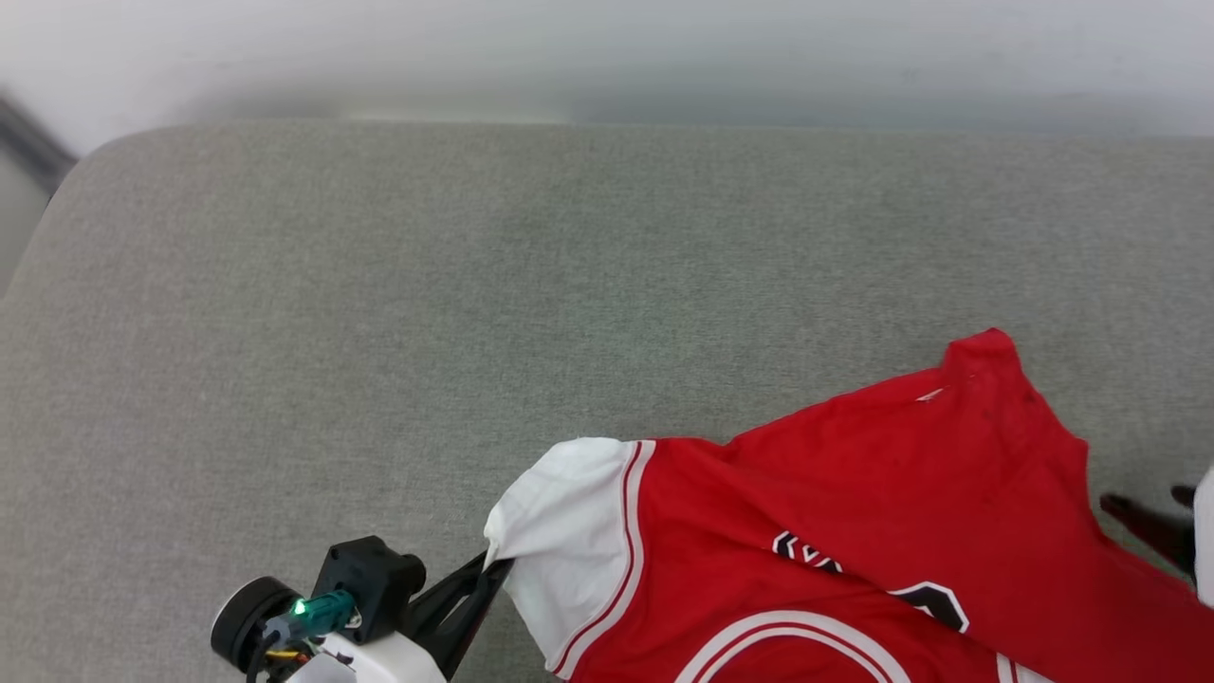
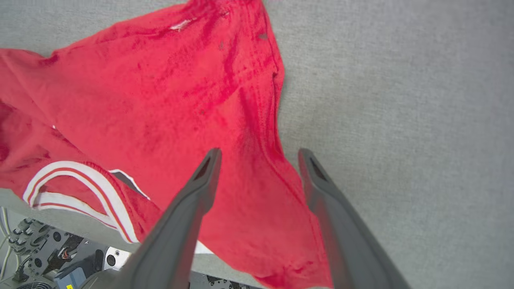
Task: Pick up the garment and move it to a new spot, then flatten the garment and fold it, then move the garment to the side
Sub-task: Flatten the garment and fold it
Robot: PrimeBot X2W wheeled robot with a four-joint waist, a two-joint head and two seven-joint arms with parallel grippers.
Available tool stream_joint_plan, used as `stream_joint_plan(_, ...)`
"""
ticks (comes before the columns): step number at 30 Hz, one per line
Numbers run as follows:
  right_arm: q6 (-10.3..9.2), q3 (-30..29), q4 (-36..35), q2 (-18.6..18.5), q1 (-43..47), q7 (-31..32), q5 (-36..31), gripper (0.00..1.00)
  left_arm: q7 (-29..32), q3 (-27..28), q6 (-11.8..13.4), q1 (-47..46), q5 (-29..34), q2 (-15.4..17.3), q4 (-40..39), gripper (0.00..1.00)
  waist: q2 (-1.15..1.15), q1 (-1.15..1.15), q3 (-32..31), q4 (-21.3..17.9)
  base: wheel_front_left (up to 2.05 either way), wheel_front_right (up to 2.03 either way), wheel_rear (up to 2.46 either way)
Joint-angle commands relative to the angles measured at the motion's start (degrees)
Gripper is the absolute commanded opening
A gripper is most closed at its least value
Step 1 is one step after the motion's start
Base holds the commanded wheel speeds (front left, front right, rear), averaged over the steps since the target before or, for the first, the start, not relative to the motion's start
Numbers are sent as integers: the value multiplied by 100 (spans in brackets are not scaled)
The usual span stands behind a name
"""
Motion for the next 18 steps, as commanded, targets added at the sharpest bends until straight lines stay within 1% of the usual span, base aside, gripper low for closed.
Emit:
stream_joint_plan(1,-2,104,14,-44,-266,25,-45,100,11,-17,-18,-125,64,-31,-49,0,0,0,156,146,0,0,0)
stream_joint_plan(5,-2,345,294,-67,-819,84,-277,100,58,-117,-86,-291,204,-52,-125,0,0,0,400,413,0,0,0)
stream_joint_plan(9,-2,512,802,-125,-1345,110,-560,100,60,-189,-144,-450,310,-107,-198,0,0,0,634,672,0,0,0)
stream_joint_plan(13,-2,560,1247,-196,-1732,83,-808,100,64,-263,-207,-588,333,-226,-287,0,0,0,889,924,0,0,0)
stream_joint_plan(18,-2,603,1712,-298,-2102,-51,-1071,100,45,-351,-270,-736,400,-320,-319,0,0,0,1147,1146,0,0,0)
